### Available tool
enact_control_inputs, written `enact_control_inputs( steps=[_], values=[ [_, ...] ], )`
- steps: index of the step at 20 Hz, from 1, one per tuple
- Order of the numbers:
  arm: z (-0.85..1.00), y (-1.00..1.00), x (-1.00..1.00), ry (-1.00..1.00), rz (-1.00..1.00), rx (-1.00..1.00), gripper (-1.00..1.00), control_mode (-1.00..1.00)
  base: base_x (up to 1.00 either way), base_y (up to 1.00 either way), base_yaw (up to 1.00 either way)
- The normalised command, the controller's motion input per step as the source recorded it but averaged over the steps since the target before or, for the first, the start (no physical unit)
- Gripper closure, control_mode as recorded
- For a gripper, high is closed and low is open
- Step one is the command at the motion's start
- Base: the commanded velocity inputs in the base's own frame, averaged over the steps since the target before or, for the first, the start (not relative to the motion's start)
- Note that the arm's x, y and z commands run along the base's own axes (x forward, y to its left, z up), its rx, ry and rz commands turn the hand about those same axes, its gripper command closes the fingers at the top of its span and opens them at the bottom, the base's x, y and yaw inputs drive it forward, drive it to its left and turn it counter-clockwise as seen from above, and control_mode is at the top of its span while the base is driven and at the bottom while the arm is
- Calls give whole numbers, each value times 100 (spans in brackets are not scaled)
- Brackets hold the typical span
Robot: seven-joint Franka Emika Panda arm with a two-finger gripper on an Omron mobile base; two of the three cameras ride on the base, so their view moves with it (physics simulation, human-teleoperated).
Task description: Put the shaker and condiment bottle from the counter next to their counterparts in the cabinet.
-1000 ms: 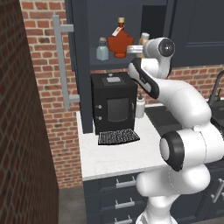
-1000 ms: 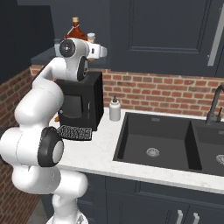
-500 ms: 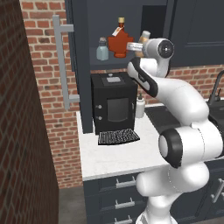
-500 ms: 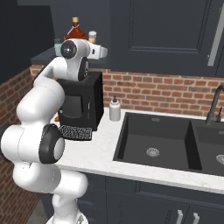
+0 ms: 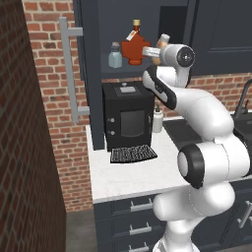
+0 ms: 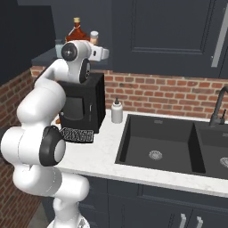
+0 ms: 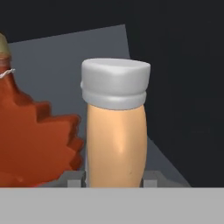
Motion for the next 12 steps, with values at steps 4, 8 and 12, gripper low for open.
enact_control_inputs(
  steps=[4, 8, 12],
  values=[
    [-35, 21, 14, 0, 3, 0, -100, -100, 0, 0, 0],
    [-20, 3, 5, 0, 5, 0, -100, -100, 0, 0, 0],
    [0, 0, 0, 0, 3, 0, -100, -100, 0, 0, 0]
  ],
)
